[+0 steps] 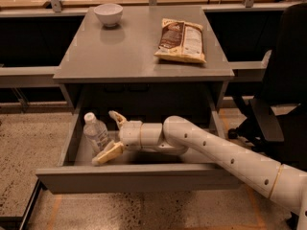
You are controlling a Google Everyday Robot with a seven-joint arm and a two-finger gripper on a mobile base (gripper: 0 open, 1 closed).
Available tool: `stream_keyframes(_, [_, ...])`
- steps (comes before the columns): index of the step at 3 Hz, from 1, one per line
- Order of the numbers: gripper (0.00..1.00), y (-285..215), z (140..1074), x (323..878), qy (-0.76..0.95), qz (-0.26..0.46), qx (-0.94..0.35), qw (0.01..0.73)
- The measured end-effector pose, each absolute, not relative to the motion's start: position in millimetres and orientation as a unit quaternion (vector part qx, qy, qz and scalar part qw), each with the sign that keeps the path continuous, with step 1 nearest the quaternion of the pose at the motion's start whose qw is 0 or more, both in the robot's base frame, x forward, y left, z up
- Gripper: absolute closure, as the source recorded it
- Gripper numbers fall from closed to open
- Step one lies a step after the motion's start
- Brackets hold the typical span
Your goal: Place blue plastic bottle into top drawer
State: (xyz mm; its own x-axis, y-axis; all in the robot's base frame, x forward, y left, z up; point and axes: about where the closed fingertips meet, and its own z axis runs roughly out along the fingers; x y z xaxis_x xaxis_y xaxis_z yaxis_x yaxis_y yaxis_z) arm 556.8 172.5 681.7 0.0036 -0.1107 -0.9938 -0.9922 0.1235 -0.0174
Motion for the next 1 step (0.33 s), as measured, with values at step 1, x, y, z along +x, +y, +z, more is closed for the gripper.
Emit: stream_keyframes(1, [0.0, 172.6, 681.7, 556.8, 0.554, 0.437, -0.497, 0.504])
